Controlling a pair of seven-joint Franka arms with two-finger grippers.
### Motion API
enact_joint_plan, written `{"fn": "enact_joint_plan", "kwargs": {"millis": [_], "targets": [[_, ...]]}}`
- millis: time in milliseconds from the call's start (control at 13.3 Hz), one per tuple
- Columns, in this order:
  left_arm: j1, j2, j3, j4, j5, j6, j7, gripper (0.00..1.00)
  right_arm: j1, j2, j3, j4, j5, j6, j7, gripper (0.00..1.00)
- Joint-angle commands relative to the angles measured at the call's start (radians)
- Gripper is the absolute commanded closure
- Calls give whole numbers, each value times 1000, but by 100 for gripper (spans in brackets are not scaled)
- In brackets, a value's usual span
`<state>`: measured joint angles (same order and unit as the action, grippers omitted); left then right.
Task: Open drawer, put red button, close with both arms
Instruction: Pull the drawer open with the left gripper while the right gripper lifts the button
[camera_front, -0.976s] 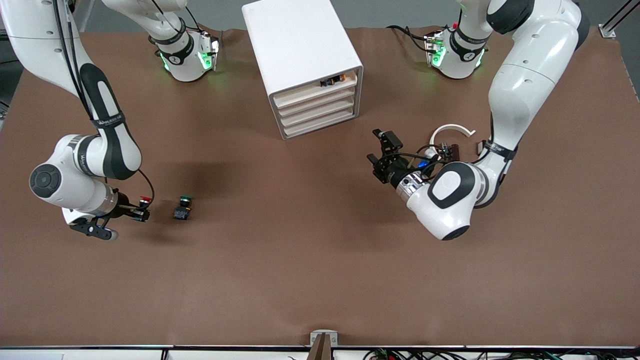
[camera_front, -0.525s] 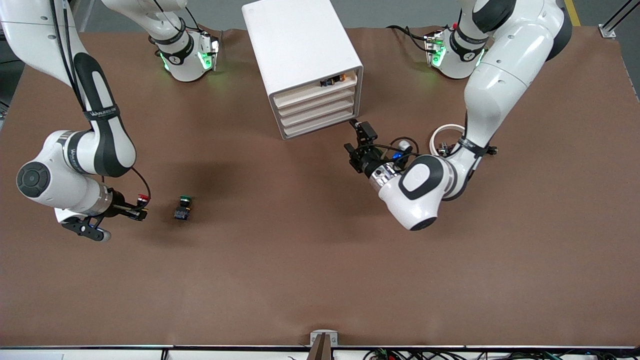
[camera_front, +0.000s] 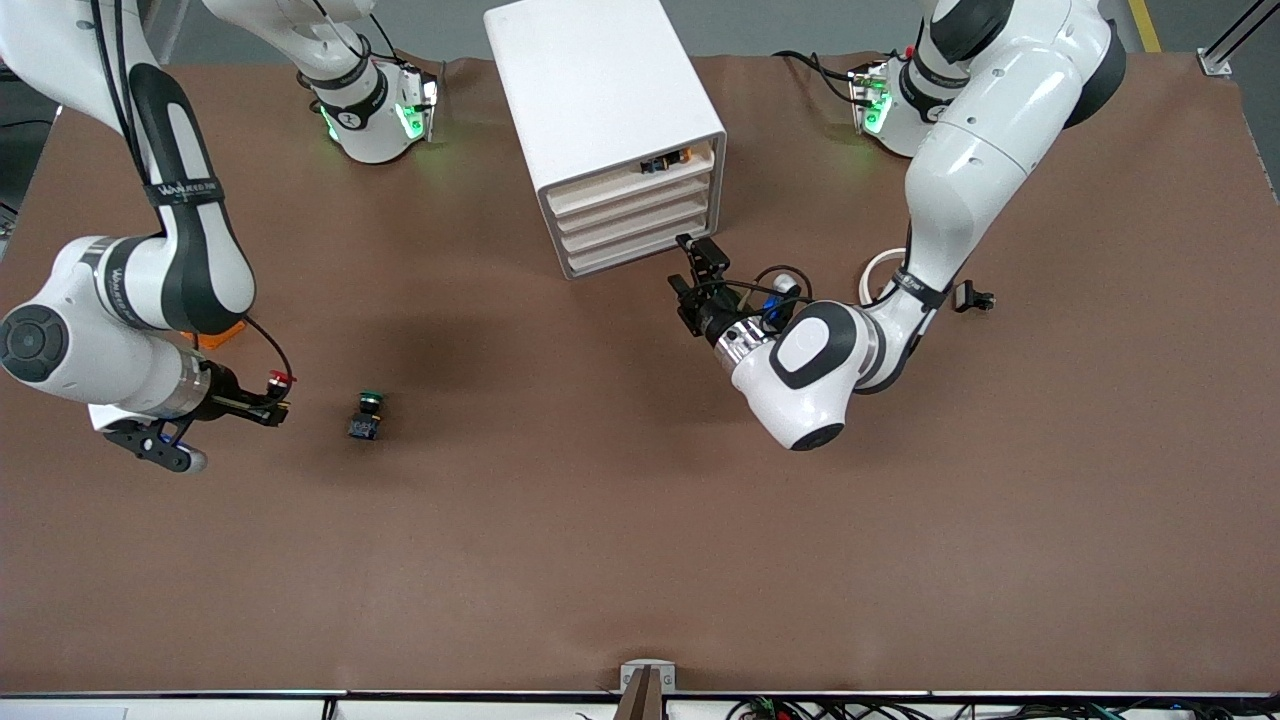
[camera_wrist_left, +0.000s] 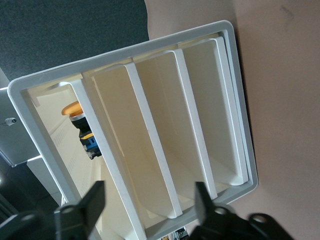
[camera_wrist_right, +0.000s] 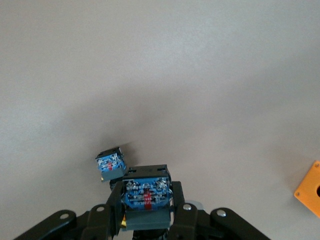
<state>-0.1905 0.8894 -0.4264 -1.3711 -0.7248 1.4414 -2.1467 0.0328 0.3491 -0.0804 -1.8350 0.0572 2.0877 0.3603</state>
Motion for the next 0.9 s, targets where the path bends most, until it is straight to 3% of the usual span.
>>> {"fn": "enact_joint_plan", "kwargs": {"millis": [0, 826], "targets": [[-23, 19, 6, 17, -21, -3, -18, 34, 19, -56, -1, -6, 10, -61, 71, 100], [-63, 69, 6, -25, -56, -79, -53, 31, 140, -70, -2, 0, 3, -71, 342, 100]]}}
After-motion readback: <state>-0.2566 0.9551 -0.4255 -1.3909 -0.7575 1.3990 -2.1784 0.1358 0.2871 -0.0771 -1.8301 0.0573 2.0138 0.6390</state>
